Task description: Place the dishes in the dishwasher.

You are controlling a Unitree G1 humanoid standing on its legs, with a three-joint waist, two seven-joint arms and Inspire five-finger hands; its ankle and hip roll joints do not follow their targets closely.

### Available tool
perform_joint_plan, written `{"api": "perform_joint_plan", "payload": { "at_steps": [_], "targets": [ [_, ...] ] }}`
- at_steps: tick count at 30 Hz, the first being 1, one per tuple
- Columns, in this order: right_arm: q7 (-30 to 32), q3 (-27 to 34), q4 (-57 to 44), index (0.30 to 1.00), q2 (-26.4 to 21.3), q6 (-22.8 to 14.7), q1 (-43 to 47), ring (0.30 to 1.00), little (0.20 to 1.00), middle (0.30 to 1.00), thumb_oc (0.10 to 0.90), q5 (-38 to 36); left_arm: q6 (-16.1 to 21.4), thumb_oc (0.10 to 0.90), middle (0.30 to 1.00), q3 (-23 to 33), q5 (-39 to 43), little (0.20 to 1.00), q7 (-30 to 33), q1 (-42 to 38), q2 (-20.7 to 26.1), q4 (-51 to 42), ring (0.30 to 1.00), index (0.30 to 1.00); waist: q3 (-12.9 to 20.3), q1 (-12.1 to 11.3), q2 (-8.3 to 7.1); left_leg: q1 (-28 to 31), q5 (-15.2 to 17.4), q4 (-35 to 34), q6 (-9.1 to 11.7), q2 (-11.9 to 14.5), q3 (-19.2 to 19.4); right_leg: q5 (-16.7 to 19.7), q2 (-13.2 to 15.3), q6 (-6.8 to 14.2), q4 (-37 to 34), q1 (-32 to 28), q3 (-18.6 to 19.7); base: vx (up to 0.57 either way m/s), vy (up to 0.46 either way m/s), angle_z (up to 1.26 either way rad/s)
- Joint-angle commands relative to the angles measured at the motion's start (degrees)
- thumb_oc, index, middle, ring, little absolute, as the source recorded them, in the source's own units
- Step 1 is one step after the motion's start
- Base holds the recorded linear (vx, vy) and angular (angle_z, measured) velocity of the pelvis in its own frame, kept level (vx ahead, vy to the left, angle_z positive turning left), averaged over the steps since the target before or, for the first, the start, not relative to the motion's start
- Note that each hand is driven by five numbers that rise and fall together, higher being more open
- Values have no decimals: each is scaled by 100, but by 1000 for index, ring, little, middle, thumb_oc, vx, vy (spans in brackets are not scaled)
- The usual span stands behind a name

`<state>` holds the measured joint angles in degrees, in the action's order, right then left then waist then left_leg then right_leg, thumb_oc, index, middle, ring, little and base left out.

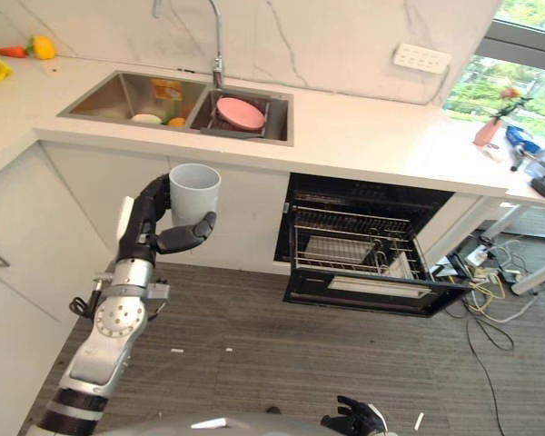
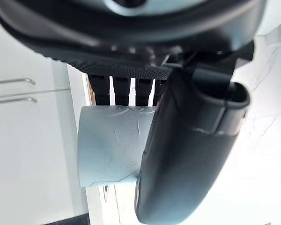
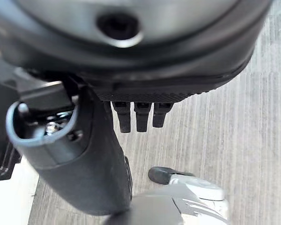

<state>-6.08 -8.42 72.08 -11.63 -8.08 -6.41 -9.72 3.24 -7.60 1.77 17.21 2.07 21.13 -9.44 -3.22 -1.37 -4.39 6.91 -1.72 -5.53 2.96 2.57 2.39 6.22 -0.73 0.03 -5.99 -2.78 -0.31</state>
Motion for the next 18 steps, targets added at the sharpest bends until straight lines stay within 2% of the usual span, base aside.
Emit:
{"api": "perform_joint_plan", "payload": {
  "at_steps": [1, 4, 6, 7, 9, 10, 11, 12, 13, 15, 16, 17, 18],
  "targets": [
    [-188, -289, 2, 900, 70, -112, 99, 900, 900, 900, 800, -137, 646, 400, 300, 87, 17, 300, 122, -487, -26, -574, 300, 300, 67, -48, 172, -811, -318, 53, -86, -188, -623, -109, -215, 134, 151, 372, 306, 96, 14, 12],
    [-180, -327, 3, 900, 67, -125, 106, 900, 900, 900, 800, -66, 638, 400, 300, 104, 6, 300, 118, -414, -18, -601, 300, 300, 28, -67, 171, -712, -242, 121, -110, -222, -589, -119, -183, 131, 195, 311, 281, 84, 5, 3],
    [-139, -274, 35, 900, 49, -127, 85, 900, 900, 900, 800, -74, 618, 400, 300, 132, 29, 300, 131, -369, -71, -620, 300, 300, -24, -46, 187, -691, -208, 578, -104, -319, -593, -98, -181, 137, 285, 299, 285, 57, 7, 2],
    [-108, -233, 32, 900, -10, -120, 75, 900, 900, 900, 800, -82, 609, 400, 300, 138, 62, 300, 123, -347, -127, -642, 300, 300, -80, -13, 162, -825, -216, 1216, -13, -460, -514, -82, -107, 140, 334, 308, 250, 0, 0, 0],
    [-72, -151, -7, 900, -221, -96, 44, 900, 900, 900, 800, -80, 590, 400, 300, 91, 91, 300, 60, -390, -272, -730, 300, 300, -354, 87, -34, -1349, 159, 3007, 151, -686, -156, -30, 235, 170, 404, 269, 111, -9, -23, 23],
    [-50, -125, -32, 900, -265, -97, 92, 900, 900, 900, 800, -99, 593, 400, 300, 40, 95, 300, 37, -441, -282, -723, 300, 300, -485, 59, -8, -1527, 292, 3387, 198, -655, -240, -60, 248, 168, 354, 142, 57, 11, -48, 86],
    [0, -144, -69, 900, -287, -93, 198, 900, 900, 900, 800, -98, 592, 400, 300, -5, 77, 300, 39, -522, -259, -705, 300, 300, -632, 2, -53, -1783, 308, 3544, 215, -562, -252, -118, 325, 170, 277, -14, 49, 119, -9, 106],
    [32, -123, -89, 900, -285, -97, 259, 900, 900, 900, 800, -119, 571, 400, 300, -36, 58, 300, 31, -553, -210, -668, 300, 300, -652, -22, -61, -1945, 259, 3065, 180, -281, -284, -175, 340, 184, 227, -105, 61, 231, 32, 72],
    [48, -104, -113, 900, -282, -105, 242, 900, 900, 900, 800, -127, 571, 400, 300, -49, 57, 300, 6, -521, -191, -657, 300, 300, -655, -104, -45, -1900, 252, 2559, 158, -143, -341, -231, 287, 168, 195, -212, 138, 215, 55, 22],
    [48, -104, -113, 900, -282, -105, 242, 900, 900, 900, 800, -127, 571, 400, 300, -49, 57, 300, 6, -521, -191, -657, 300, 300, -655, -104, -45, -1900, 252, 2559, 158, -143, -341, -231, 287, 168, 195, -212, 138, 138, 49, -11],
    [55, -85, -133, 900, -283, -105, 220, 900, 900, 900, 800, -129, 545, 400, 300, -28, 49, 300, -8, -465, -159, -680, 300, 300, -620, -162, -10, -1870, 137, 1929, 102, 25, -464, -269, 248, 170, 194, -258, 219, 146, 62, -14],
    [55, -85, -133, 900, -283, -105, 220, 900, 900, 900, 800, -129, 545, 400, 300, -28, 49, 300, -8, -465, -159, -680, 300, 300, -620, -162, -10, -1870, 137, 1929, 102, 25, -464, -269, 248, 170, 194, -258, 219, 410, 199, -22],
    [58, -70, -161, 900, -314, -114, 143, 900, 900, 900, 800, -93, 514, 400, 300, -10, -36, 300, 9, -309, -107, -718, 300, 300, -567, -393, 5, -2299, -342, 620, 74, 489, -869, -388, 241, 172, 213, -450, 462, 587, 453, -16]
  ]
}}
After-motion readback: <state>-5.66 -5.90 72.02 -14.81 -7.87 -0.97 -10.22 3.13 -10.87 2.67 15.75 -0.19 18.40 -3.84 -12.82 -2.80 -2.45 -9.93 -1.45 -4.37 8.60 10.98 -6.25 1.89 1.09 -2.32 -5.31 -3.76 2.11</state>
